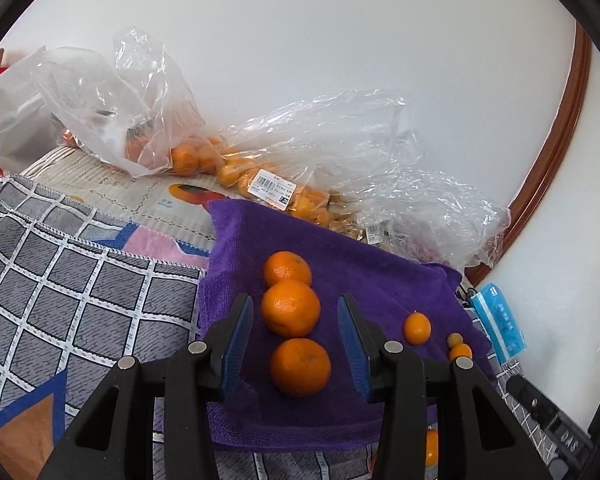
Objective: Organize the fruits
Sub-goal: 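Move both tools back to the bed and close on remaining fruits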
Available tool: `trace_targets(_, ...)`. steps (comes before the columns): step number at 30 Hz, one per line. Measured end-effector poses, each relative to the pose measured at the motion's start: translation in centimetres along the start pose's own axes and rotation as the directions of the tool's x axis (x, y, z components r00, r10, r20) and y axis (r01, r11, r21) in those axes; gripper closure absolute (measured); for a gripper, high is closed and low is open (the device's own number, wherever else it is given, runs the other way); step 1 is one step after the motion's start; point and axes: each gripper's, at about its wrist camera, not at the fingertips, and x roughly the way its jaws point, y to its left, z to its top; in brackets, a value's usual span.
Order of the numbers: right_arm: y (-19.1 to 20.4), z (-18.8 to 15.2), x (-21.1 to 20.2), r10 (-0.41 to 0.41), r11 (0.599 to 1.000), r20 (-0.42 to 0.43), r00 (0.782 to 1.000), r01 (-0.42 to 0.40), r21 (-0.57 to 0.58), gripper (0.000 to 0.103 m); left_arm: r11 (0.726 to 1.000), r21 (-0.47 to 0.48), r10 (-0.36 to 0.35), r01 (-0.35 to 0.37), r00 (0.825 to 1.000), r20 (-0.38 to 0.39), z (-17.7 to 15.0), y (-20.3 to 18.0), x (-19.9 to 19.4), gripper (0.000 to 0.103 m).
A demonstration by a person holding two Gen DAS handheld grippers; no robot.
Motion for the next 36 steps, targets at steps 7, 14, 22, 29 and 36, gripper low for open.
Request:
trace_targets(7, 2.5, -3.4, 0.3, 0.075, 0.995, -0.097, 0.992, -0.080, -0.052, 0.054, 0.998, 0.055, 0.043, -0.044, 0.999, 0.013, 0.9, -0.7, -1.7, 0.055)
trace_targets(14, 4.9, -4.9, 1.7, 0.088, 0.990, -0.155, 0.984, -0.104, -0.094, 0.055, 0.986, 0.126, 0.116, -0.111, 0.993, -0.028, 0.1, 0.0, -5.4, 0.052)
trace_targets(22, 5.3, -5.6, 3.6, 0.047, 0.993, -0.213, 0.976, -0.068, -0.093, 0.070, 0.975, 0.189, 0.145, -0.113, 0.975, -0.166, -3.3, 1.6, -6.1, 0.052)
trace_targets(29, 1.7, -5.6, 0.8, -0.020, 0.993, -0.136, 0.991, 0.004, -0.118, 0.070, 0.944, 0.328, 0.138, -0.046, 0.955, -0.262, -6.9, -1.3, -4.7, 0.052)
trace_targets(36, -3.3, -5.5, -0.3, -0.047, 0.997, -0.093, 0.995, 0.040, -0.073, 0.070, 0.956, 0.293, 0.097, -0.003, 0.947, -0.307, -8.2, -4.3, -3.4, 0.052)
